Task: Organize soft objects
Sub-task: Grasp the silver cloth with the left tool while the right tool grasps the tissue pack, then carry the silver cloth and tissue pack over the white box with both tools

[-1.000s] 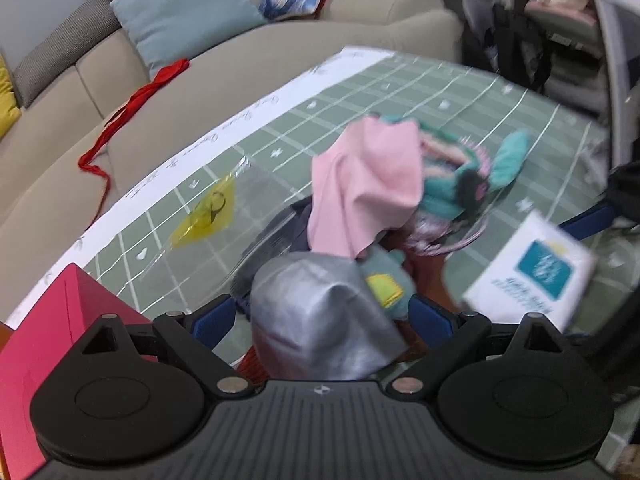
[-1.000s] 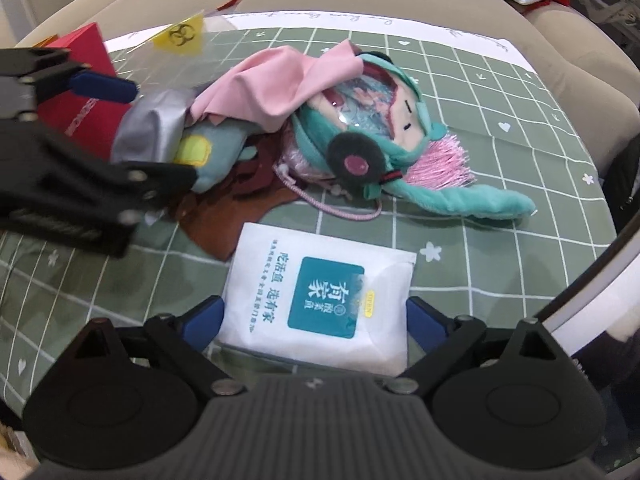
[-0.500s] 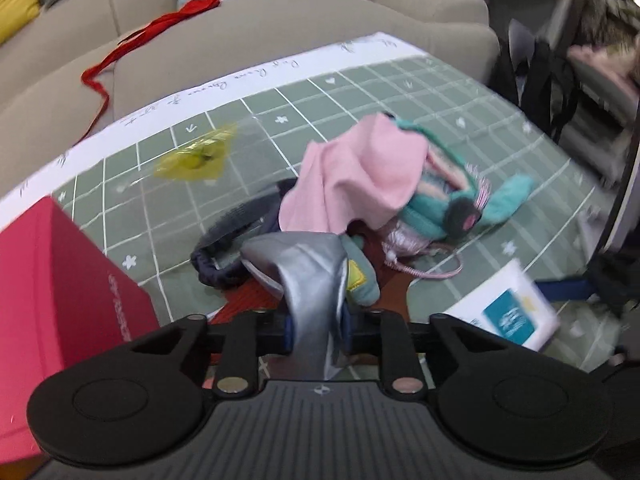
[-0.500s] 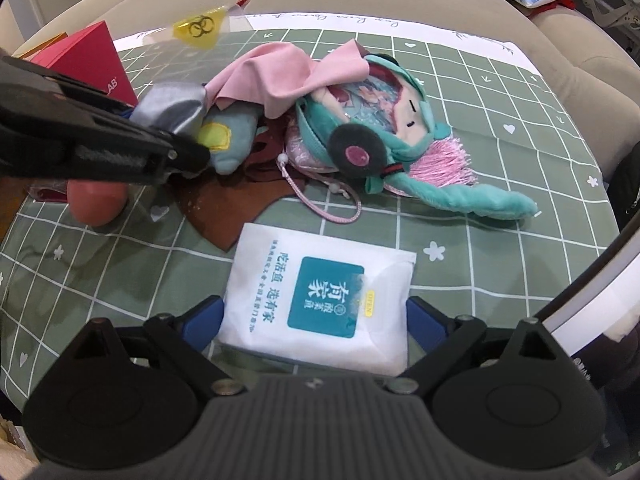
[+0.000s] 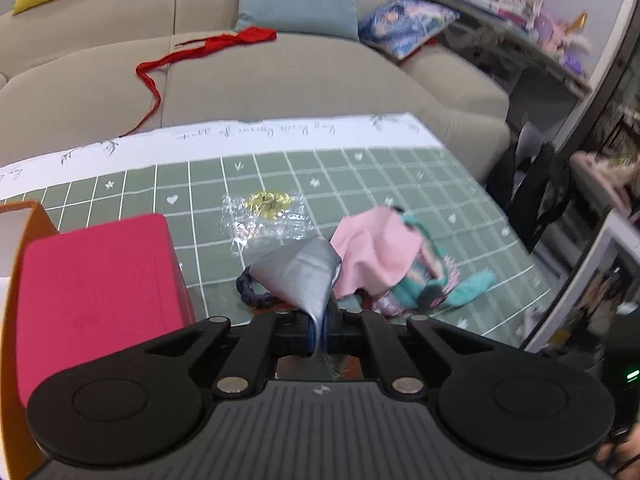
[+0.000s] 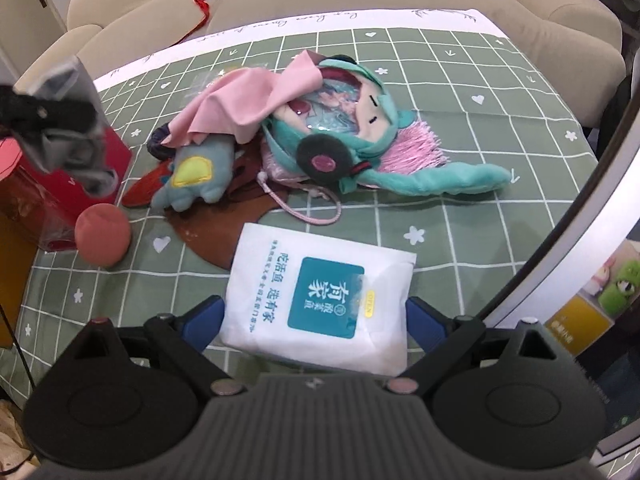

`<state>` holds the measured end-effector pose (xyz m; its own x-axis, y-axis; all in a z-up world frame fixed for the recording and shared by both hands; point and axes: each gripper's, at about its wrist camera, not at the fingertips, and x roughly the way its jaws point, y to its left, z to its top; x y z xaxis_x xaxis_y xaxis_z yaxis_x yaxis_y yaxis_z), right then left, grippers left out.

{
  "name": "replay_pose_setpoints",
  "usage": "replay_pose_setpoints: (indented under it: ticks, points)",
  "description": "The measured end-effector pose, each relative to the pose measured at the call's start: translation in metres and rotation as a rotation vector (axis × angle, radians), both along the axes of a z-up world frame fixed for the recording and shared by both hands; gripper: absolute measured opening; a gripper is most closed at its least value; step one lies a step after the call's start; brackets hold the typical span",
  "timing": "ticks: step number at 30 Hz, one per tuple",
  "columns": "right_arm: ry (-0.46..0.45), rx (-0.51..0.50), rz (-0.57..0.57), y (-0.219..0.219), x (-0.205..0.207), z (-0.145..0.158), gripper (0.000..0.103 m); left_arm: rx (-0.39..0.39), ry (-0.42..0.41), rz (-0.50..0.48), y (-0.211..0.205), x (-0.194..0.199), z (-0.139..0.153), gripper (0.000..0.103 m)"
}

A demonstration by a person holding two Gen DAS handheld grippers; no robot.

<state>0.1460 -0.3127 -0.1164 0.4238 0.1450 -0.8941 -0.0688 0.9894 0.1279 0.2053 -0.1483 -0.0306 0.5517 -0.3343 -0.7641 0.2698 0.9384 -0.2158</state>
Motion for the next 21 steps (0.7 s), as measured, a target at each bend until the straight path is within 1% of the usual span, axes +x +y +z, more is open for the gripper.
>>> replay_pose_setpoints:
  ticks: [2,5,10,12,15,17,21]
  points:
    - [0.004,0.001,0.000,0.002,-0.001,0.001,0.094,-0.027,-0.009,0.009,0.006,-0.002,0.008,0.004]
    - [0.003,-0.011,0.008,0.006,-0.001,0.002,0.094,-0.042,-0.028,0.023,0.015,-0.004,0.024,0.004]
    - [-0.015,0.022,0.019,0.009,-0.005,0.009,0.094,-0.100,-0.028,0.017,0.034,-0.005,0.046,0.004]
    - [-0.018,0.019,0.021,0.010,-0.006,0.010,0.094,-0.089,-0.046,0.022,0.041,-0.003,0.054,0.004]
    - [-0.026,0.003,0.013,0.012,-0.006,0.014,0.094,-0.049,-0.080,0.048,0.050,-0.002,0.068,0.004]
    - [-0.061,0.004,0.007,0.015,-0.008,0.025,0.094,-0.041,-0.100,0.061,0.059,-0.004,0.077,0.003]
    - [-0.143,0.043,0.008,0.027,-0.015,0.058,0.094,-0.023,-0.110,0.094,0.085,-0.010,0.093,0.004]
